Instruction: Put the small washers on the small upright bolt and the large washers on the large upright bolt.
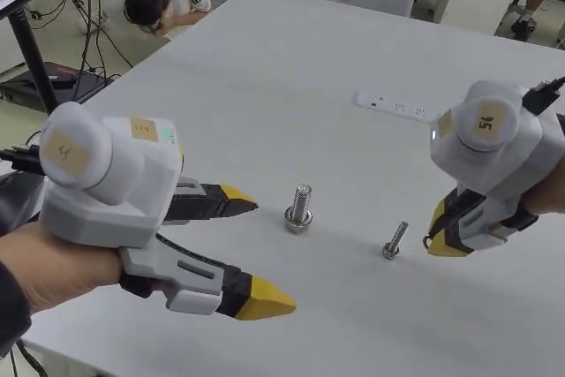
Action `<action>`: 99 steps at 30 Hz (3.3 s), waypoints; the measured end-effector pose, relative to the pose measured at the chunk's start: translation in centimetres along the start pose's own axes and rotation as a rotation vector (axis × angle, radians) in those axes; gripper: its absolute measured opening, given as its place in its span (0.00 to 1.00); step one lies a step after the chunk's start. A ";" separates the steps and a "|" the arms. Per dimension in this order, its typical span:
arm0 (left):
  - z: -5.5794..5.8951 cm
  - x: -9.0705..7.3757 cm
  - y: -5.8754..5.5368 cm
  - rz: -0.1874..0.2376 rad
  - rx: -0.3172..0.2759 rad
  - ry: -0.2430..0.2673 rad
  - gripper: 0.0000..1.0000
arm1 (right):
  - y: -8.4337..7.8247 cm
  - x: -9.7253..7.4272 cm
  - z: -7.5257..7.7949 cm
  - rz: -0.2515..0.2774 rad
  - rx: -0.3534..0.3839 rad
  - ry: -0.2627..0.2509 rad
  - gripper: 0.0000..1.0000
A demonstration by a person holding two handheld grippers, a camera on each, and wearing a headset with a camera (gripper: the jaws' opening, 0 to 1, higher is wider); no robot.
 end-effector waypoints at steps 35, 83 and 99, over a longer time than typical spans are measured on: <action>0.1 -0.1 -0.2 -0.003 -0.022 0.011 0.72 | 1.7 0.7 1.6 -0.025 -0.066 0.012 0.14; -0.3 -0.2 -0.9 -0.026 -0.036 0.017 0.72 | 1.7 5.9 2.1 -0.056 -0.055 0.082 0.14; -0.1 -0.1 -1.1 -0.032 -0.037 0.012 0.72 | 1.8 5.6 2.0 -0.044 -0.061 0.075 0.15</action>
Point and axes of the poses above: the centre of the closed fingertips' face, and the gripper's own axes: x roughly forward along the fingers, z roughly to its right, y roughly out of its top, the point moved 4 cm from there along -x, roughly backward along the fingers, and after that the axes turned 12 degrees about y, right-handed, at the moved point
